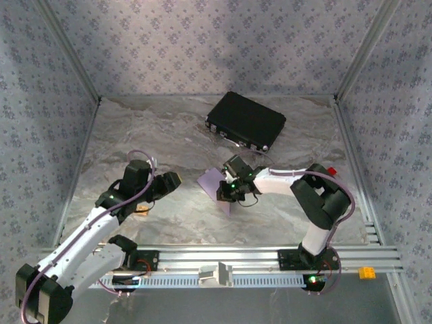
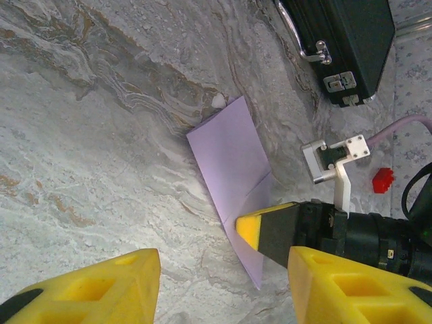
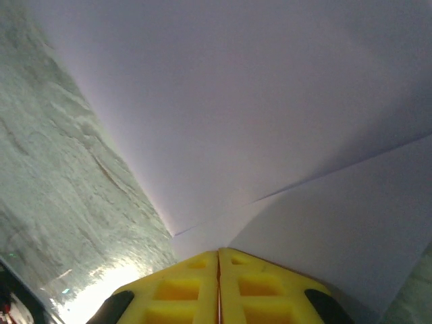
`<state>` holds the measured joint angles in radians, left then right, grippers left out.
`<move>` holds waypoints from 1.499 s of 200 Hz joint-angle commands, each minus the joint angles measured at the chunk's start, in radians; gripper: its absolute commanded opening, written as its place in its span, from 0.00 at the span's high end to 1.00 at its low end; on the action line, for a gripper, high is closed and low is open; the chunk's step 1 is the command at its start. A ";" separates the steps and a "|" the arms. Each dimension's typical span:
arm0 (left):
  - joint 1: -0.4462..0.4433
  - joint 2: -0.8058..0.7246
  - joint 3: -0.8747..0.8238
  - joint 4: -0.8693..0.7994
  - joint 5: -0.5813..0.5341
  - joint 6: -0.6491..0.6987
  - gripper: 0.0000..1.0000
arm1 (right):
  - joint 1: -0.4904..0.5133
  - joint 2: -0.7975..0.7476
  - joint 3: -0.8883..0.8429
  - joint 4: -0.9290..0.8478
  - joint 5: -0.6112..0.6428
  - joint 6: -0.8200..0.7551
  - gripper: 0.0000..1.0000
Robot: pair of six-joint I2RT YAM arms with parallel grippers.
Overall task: Fold a paper plane with a square sheet of paper (pick it up from the middle)
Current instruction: Fold the wing for the fifth time at the center of the table.
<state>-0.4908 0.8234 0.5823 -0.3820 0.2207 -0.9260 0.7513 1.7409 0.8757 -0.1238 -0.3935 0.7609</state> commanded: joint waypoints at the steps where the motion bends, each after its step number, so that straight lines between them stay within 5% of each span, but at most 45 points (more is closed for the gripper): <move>1: 0.006 0.016 0.009 0.025 0.014 0.003 0.48 | 0.009 0.024 -0.025 0.037 0.015 0.092 0.92; 40: 0.007 0.049 -0.027 0.129 0.073 -0.042 0.51 | 0.038 0.018 -0.102 0.097 0.105 0.386 0.94; 89: 0.006 0.126 -0.037 0.227 0.138 -0.064 0.58 | 0.198 -0.068 -0.286 0.583 0.462 0.861 0.89; 111: 0.005 0.178 -0.032 0.267 0.172 -0.065 0.63 | 0.204 -0.113 -0.236 0.633 0.450 0.740 0.87; 180: -0.022 0.377 0.011 0.428 0.228 -0.094 0.77 | 0.009 -0.306 -0.182 0.076 0.296 0.330 0.90; 230: -0.109 0.648 0.164 0.490 0.268 -0.085 0.83 | -0.094 -0.291 -0.241 0.140 0.140 0.277 0.89; 300: -0.105 0.882 0.249 0.497 0.258 -0.088 0.91 | -0.112 -0.253 -0.269 0.273 0.024 0.266 0.84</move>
<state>-0.6022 1.6619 0.7990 0.1085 0.4751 -1.0191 0.6353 1.4750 0.6254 0.0891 -0.3088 1.0492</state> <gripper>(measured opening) 0.103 0.156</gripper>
